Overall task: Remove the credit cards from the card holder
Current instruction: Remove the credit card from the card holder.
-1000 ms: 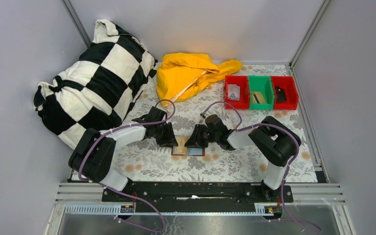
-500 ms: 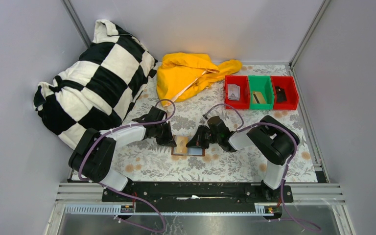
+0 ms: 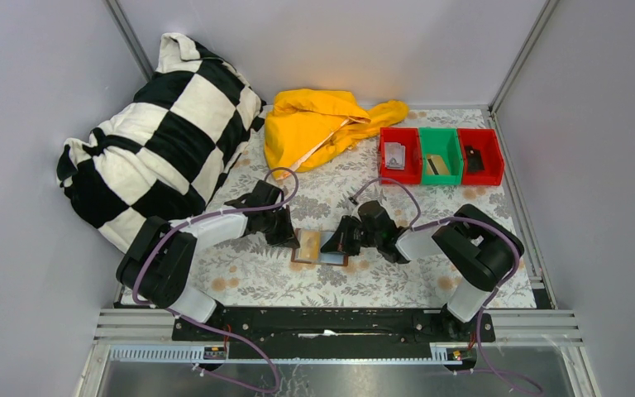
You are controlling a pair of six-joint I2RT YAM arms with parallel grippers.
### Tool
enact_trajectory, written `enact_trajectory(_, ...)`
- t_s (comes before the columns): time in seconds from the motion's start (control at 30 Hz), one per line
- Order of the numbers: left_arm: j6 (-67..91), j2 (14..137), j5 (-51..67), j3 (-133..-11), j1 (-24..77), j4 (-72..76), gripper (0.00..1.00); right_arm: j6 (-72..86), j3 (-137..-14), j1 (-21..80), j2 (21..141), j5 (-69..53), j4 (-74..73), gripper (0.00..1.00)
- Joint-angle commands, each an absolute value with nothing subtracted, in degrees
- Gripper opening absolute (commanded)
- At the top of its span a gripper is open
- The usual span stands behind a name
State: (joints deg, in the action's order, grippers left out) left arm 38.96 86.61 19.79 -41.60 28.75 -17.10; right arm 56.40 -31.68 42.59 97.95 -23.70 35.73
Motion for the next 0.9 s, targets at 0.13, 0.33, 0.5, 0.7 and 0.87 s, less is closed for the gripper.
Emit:
enact_trajectory(0.13,36.6,85.9,25.5,-41.4,29.1,-14.6,0.00,59.8,-31.2,42.6,99.8,-25.0,46.2,0.31)
enact_trajectory(0.33,36.5,84.7,29.3,-42.0,29.2,-14.1,0.00,61.1,-31.4,42.5,102.5,-24.0,46.8,0.19)
enact_trajectory(0.5,36.6,83.9,29.5,-42.4,29.1,-14.1,0.00,61.3,-30.7,42.4,102.0,-23.0,46.3,0.25)
enact_trajectory(0.7,36.7,83.6,26.9,-42.1,29.1,-14.8,0.00,59.3,-29.2,41.7,97.8,-20.5,42.7,0.25)
enact_trajectory(0.87,36.8,83.0,22.8,-42.7,29.1,-16.8,0.14,56.0,-31.0,41.6,95.1,-19.0,37.3,0.25)
